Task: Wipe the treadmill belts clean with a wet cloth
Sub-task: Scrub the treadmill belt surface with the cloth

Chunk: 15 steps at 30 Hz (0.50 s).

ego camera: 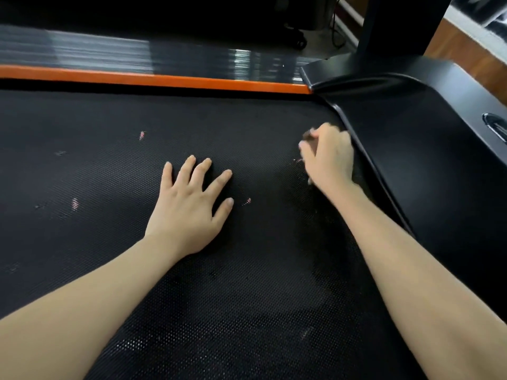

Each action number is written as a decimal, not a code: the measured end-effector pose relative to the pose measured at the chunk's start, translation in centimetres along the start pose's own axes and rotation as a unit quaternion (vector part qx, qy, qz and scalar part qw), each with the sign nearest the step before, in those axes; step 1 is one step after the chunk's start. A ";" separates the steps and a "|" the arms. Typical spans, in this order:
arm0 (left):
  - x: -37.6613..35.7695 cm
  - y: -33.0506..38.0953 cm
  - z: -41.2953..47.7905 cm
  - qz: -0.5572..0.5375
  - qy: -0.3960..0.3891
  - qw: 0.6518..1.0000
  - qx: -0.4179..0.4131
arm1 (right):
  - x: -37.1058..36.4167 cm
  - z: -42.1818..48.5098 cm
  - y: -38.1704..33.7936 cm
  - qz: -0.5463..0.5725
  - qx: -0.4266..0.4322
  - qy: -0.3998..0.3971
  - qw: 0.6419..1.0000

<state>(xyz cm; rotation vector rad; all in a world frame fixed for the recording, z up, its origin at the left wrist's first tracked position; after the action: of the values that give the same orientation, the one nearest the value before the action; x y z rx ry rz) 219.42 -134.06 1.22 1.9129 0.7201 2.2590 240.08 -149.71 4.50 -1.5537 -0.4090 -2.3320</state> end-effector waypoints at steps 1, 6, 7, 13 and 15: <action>0.0 0.0 0.0 -0.001 0.001 1.000 0.000 | 0.7 -2.4 -0.9 0.032 0.061 0.018 0.997; 0.1 0.0 0.0 0.000 -0.001 1.000 -0.006 | 2.6 -9.0 -1.1 0.074 0.267 0.032 0.960; 0.1 0.0 0.0 0.000 -0.001 1.000 -0.006 | 2.2 -7.4 -0.6 0.052 0.241 0.033 0.969; 0.1 0.0 0.0 -0.002 0.000 1.000 -0.005 | -0.3 2.0 0.7 -0.027 -0.059 -0.022 0.998; 0.2 0.1 0.0 -0.006 -0.003 1.000 -0.001 | 0.7 -0.7 -0.9 0.011 0.002 0.000 1.000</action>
<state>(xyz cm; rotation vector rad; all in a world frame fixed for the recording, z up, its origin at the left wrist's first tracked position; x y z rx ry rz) 219.36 -134.08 1.38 1.9086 0.7256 2.2442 238.87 -149.28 4.80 -1.5487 -0.3950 -2.3124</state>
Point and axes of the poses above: each hand's wrist, its own z-axis towards the middle knuckle, its own x-axis out of the back of the hand, y = z × x, the point moved 4 cm from there along z, towards the middle knuckle, and after that the axes turned 15 degrees about -z, right-handed, at the moved point
